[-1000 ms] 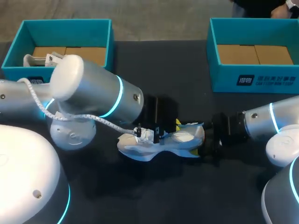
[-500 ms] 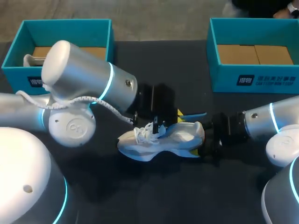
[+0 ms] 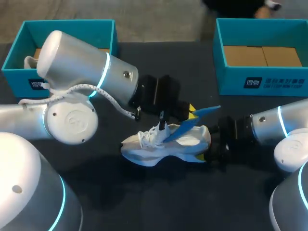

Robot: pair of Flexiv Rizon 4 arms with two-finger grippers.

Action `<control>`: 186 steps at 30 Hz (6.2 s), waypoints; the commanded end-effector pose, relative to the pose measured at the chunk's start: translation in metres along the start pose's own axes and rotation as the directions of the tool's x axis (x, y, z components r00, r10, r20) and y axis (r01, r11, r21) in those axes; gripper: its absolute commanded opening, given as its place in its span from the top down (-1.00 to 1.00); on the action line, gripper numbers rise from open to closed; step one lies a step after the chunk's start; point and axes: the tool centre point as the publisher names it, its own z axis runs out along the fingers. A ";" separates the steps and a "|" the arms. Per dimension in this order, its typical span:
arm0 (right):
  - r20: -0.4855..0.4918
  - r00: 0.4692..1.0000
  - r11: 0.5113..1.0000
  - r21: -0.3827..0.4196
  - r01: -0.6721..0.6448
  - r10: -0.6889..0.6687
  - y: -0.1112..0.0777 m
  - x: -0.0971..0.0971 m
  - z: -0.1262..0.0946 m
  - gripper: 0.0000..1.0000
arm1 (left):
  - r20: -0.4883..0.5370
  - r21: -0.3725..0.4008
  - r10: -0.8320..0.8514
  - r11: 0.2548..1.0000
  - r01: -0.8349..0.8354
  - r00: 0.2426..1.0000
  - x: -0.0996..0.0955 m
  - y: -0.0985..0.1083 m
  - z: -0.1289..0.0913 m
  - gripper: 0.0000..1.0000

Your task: Take the shoe out of the shoebox, open the shoe tongue, remove and reinsert the insole, then place the shoe into the shoebox

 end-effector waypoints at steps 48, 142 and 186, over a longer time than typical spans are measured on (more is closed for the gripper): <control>0.001 1.000 1.000 0.007 -0.001 0.001 0.001 0.000 0.000 1.00 | -0.131 0.049 0.041 0.998 -0.035 0.991 -0.001 -0.062 -0.032 1.00; 0.001 1.000 1.000 0.007 -0.001 0.001 0.001 0.000 0.000 1.00 | -0.581 0.258 -0.590 0.520 0.814 0.561 0.031 -0.239 -0.225 1.00; 0.001 1.000 1.000 0.007 -0.001 0.001 0.001 0.000 0.000 0.91 | -0.567 0.275 -0.586 0.528 0.803 0.579 0.040 -0.247 -0.229 1.00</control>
